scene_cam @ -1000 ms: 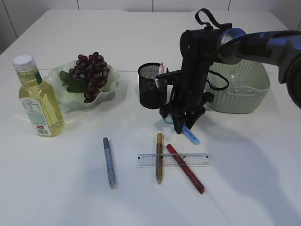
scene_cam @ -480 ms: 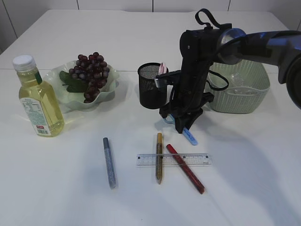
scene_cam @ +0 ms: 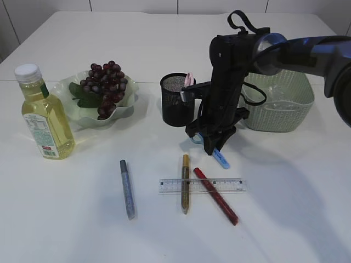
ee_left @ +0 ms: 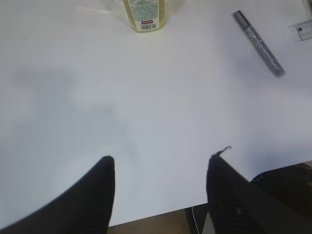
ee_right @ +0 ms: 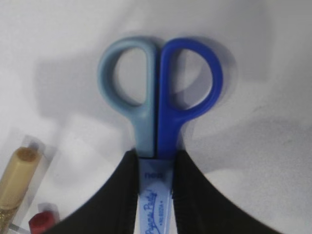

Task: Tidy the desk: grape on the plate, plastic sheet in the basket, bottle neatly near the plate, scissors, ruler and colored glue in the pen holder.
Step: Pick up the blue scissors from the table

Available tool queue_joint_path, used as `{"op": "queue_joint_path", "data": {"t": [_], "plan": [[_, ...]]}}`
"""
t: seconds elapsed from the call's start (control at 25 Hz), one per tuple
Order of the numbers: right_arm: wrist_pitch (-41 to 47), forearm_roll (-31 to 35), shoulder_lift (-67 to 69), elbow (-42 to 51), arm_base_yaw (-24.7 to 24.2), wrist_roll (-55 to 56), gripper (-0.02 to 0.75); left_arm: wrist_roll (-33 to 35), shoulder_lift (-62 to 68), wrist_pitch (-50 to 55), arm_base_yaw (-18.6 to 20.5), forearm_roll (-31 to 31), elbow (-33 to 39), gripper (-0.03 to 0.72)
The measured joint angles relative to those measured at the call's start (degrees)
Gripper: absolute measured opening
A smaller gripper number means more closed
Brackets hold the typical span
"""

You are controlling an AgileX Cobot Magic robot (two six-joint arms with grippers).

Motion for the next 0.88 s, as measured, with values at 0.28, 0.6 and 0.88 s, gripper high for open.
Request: {"op": "queue_joint_path", "data": {"t": [0.28, 0.6, 0.88], "plan": [[0.0, 0.0, -0.1, 0.0, 0.0, 0.3, 0.179, 0.0, 0.0, 0.1, 0.0, 0.0, 0.0, 0.434], [0.0, 0.0, -3.4, 2.6, 0.0, 0.4, 0.179, 0.0, 0.0, 0.2, 0.0, 0.0, 0.0, 0.434], [0.0, 0.0, -6.5, 2.6, 0.1, 1.7, 0.179, 0.0, 0.0, 0.2, 0.0, 0.0, 0.0, 0.434]]}}
